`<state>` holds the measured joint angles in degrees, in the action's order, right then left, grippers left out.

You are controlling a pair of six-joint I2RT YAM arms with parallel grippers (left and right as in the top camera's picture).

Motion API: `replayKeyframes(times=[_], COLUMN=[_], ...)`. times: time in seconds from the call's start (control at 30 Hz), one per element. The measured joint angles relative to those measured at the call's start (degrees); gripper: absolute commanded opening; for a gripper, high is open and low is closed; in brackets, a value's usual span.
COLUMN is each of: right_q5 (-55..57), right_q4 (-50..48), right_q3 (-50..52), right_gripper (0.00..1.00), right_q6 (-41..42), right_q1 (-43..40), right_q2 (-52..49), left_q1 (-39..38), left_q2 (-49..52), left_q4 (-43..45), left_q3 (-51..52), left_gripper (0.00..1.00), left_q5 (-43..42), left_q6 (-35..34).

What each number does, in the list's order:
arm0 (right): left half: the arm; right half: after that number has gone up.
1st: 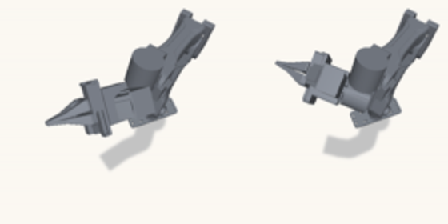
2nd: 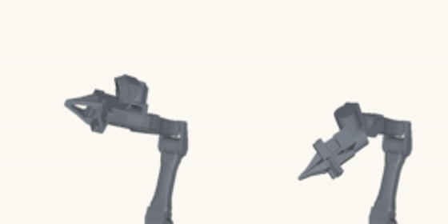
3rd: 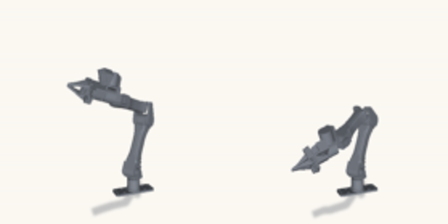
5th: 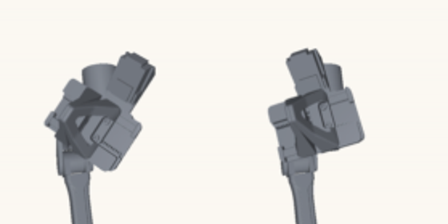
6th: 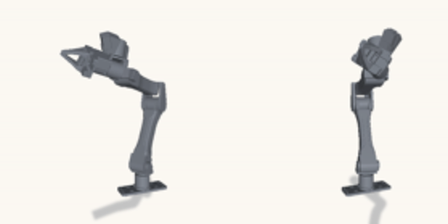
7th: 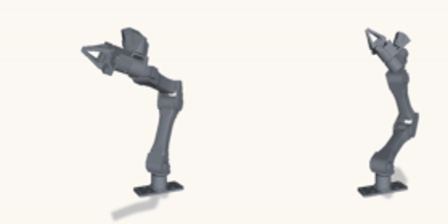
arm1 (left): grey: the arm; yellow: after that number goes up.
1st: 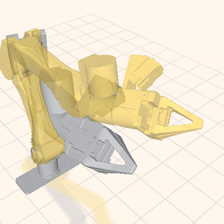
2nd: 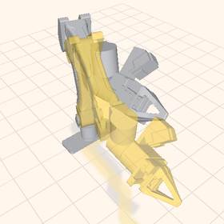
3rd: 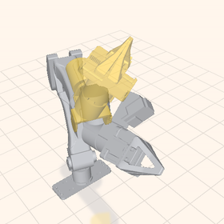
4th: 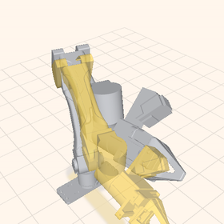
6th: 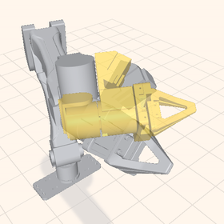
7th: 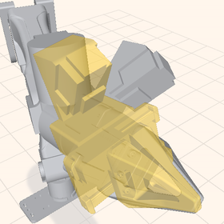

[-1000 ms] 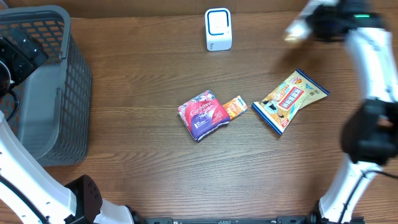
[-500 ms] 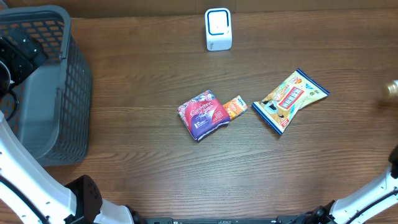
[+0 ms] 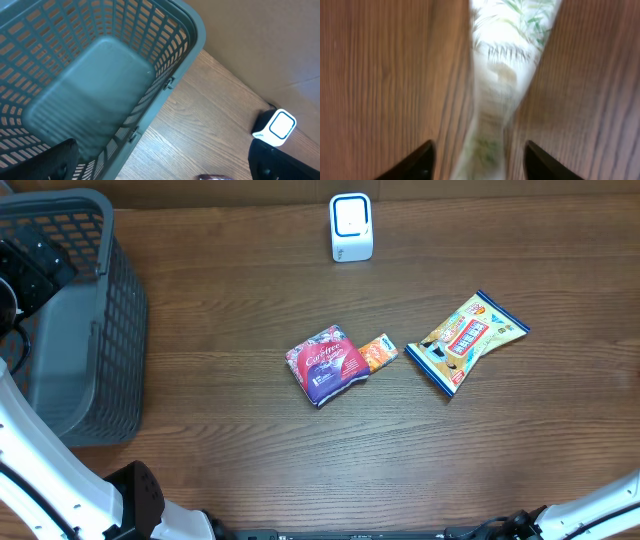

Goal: Scan the item barcode
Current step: 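Carry the Pantene tube off the table's right edge and release it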

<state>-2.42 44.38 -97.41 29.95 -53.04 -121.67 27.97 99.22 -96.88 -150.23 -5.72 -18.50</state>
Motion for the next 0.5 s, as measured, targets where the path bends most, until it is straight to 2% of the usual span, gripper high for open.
replayKeyframes(times=[0.1,0.33,0.5], right_q5=[-4.24,-21.09,-26.08], right_q4=[-0.22,0.22,1.42], right_q3=[-0.07,-1.97,-1.97], right_gripper=[0.99,1.0,1.0], right_q6=[-1.51,-2.82,-3.02], right_q1=[-1.25,0.17,4.0], right_q2=[0.0,0.72,5.92], left_q1=[0.0,0.0,0.0], left_q2=[0.0,0.0,0.0], left_q4=[0.0,0.0,0.0], left_q3=[0.0,0.0,0.0], left_gripper=[1.0,1.0,1.0], left_q5=[0.0,0.0,0.0], left_q6=[0.0,0.0,0.0])
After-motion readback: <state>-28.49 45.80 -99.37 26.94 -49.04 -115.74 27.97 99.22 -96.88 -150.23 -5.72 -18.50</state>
